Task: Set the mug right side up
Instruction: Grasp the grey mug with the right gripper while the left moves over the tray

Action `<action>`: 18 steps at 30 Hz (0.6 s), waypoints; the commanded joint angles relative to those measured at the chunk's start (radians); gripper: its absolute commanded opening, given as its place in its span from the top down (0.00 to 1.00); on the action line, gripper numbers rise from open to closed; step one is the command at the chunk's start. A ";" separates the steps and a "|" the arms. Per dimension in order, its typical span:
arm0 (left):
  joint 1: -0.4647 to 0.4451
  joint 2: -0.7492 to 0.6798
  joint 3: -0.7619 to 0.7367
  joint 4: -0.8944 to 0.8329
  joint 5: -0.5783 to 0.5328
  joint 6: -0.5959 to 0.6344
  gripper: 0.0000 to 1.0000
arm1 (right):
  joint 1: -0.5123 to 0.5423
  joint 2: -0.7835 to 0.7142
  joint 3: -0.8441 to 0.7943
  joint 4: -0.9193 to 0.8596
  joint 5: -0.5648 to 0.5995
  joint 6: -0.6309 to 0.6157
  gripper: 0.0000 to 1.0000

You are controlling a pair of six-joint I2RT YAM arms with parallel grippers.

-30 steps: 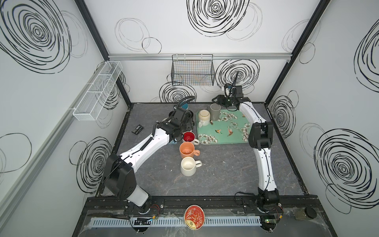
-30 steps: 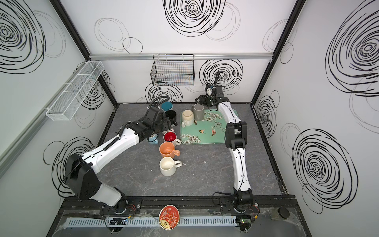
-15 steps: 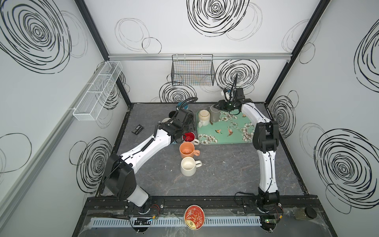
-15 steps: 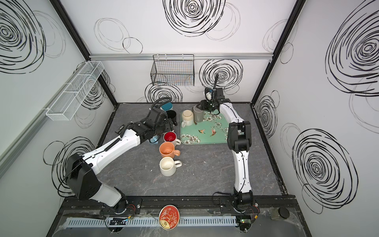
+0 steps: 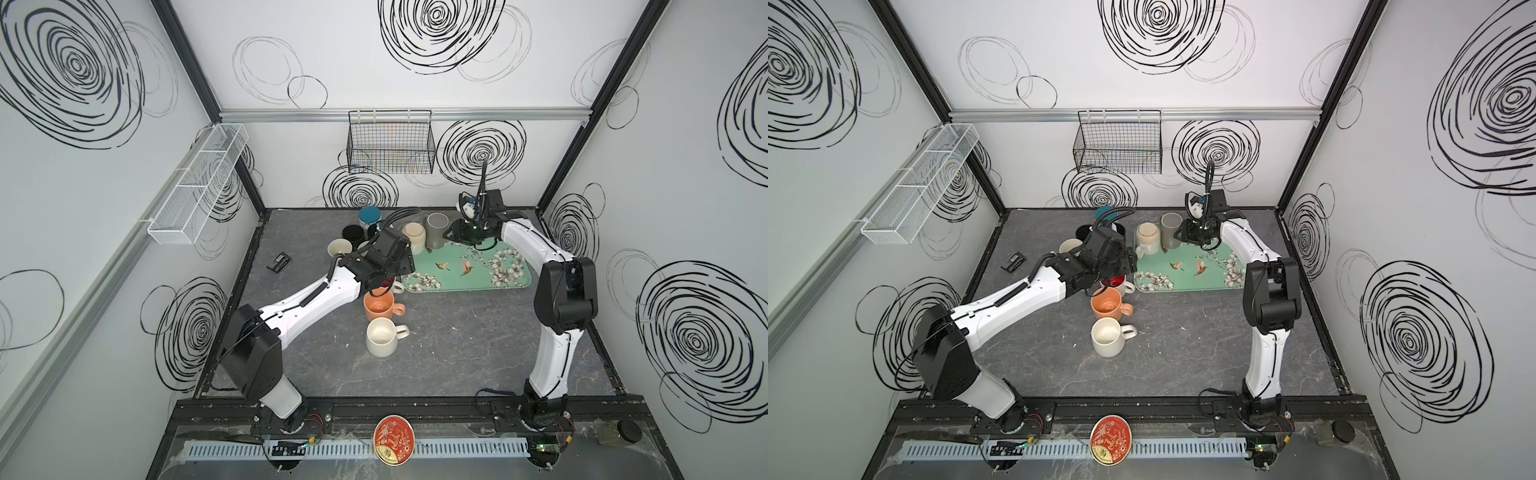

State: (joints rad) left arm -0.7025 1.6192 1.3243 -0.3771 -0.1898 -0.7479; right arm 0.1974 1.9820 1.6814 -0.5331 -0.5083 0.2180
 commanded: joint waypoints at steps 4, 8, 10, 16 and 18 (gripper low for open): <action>-0.009 0.098 0.097 0.105 0.062 -0.026 0.29 | -0.048 0.001 0.089 0.071 0.036 0.051 0.49; 0.013 0.170 0.141 0.181 0.109 -0.040 0.30 | -0.055 0.153 0.283 0.027 -0.008 0.038 0.46; 0.038 0.210 0.167 0.220 0.139 -0.056 0.31 | -0.053 0.244 0.420 -0.024 -0.031 0.024 0.45; 0.094 0.301 0.241 0.285 0.211 -0.085 0.32 | -0.050 0.391 0.561 0.005 -0.089 0.053 0.43; 0.105 0.326 0.266 0.285 0.228 -0.082 0.33 | -0.049 0.414 0.565 0.039 -0.106 0.058 0.42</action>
State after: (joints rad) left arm -0.6136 1.9213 1.5394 -0.1612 -0.0116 -0.8124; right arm 0.1417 2.3714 2.2124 -0.5140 -0.5625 0.2661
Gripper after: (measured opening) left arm 0.675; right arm 0.576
